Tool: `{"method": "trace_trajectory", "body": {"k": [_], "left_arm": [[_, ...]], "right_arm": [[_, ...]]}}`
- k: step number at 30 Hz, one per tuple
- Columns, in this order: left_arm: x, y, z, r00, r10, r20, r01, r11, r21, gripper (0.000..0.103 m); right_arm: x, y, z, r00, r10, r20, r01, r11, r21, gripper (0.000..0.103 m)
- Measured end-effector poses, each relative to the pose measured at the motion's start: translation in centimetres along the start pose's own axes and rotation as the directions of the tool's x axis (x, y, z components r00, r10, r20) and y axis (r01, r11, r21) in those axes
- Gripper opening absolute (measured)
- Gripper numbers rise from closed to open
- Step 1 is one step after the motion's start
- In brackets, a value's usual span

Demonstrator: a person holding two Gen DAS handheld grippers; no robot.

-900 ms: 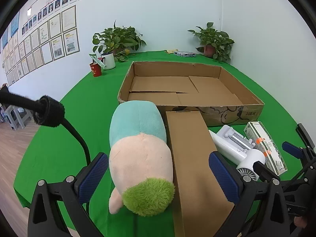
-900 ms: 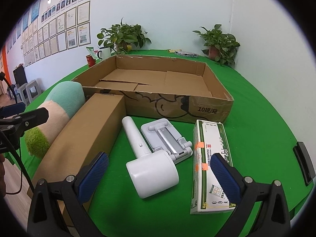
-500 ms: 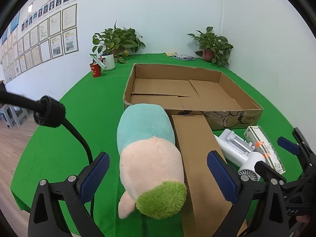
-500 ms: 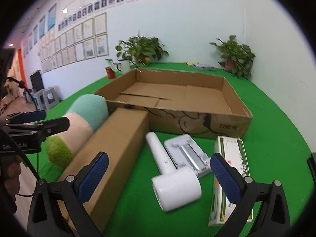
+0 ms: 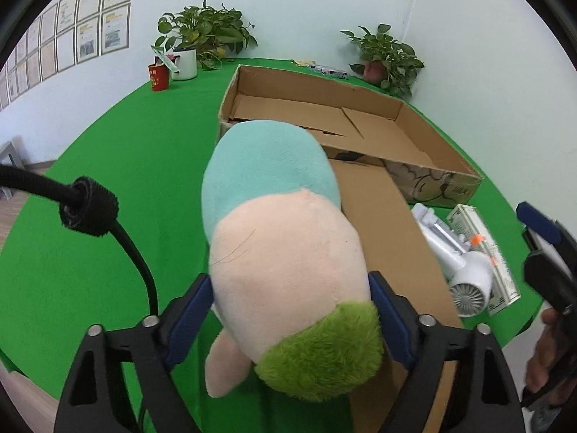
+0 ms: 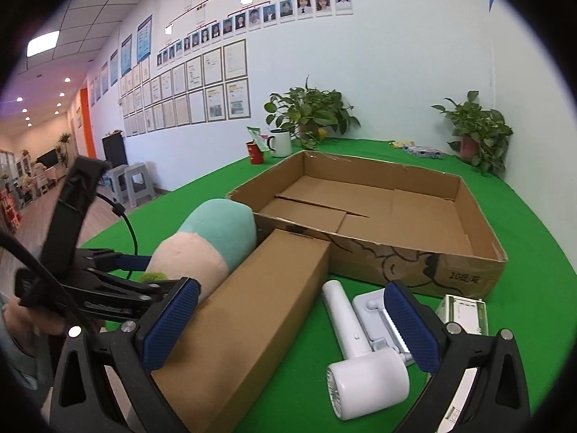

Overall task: Organize objects
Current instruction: 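Reach both grippers toward the plush toy and close on it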

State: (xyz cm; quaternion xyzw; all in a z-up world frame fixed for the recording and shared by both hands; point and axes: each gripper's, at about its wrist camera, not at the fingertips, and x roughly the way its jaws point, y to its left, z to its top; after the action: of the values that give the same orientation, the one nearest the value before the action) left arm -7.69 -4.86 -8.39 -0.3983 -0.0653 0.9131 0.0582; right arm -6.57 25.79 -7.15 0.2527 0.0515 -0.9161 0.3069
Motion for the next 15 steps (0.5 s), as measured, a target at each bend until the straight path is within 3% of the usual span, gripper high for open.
{"method": "trace_trajectory", "body": {"k": [8, 15], "left_arm": [[-1.0, 0.9, -1.0, 0.998, -0.052, 0.034, 0.052, 0.999, -0.002, 0.067], [-5.0, 3.1, -2.8, 0.998, -0.047, 0.046, 0.047, 0.999, -0.013, 0.066]], "right_arm": [[1.5, 1.6, 1.9, 0.991, 0.127, -0.044, -0.127, 0.992, -0.001, 0.102], [3.8, 5.3, 4.2, 0.967, 0.234, -0.101, -0.24, 0.969, -0.059, 0.102]]}}
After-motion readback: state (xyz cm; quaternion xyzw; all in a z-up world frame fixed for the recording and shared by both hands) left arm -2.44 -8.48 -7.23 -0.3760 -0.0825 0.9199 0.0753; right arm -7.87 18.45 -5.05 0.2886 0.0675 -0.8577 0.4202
